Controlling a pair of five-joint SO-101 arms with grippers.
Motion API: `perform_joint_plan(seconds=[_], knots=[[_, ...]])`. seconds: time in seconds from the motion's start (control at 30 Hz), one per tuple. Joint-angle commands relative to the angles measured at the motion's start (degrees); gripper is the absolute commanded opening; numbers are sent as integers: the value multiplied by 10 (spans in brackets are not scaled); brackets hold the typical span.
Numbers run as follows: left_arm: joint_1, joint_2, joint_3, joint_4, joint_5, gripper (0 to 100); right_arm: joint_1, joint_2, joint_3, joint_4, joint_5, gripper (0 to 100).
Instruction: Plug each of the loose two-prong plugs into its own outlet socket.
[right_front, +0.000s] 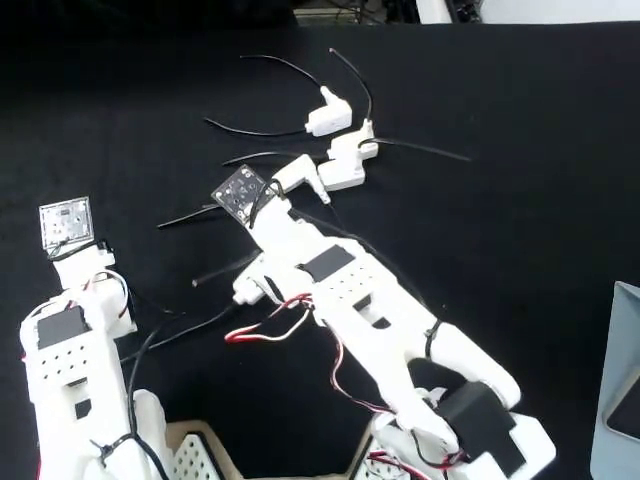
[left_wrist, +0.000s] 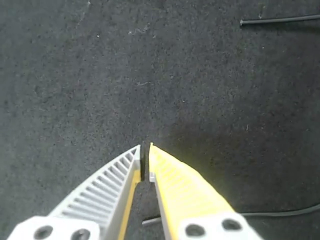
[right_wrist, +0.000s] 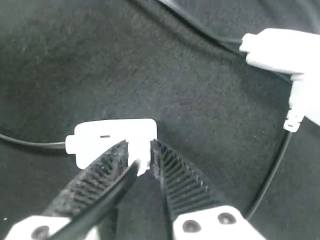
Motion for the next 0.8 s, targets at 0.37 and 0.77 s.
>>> perform_joint_plan(seconds=[0.37,0.77], knots=[[-1,-8,-5,-10,-5,48,-4,102,4,-48,2,11],[-1,-8,-5,-10,-5,48,83,110,-83,-50,4,11]])
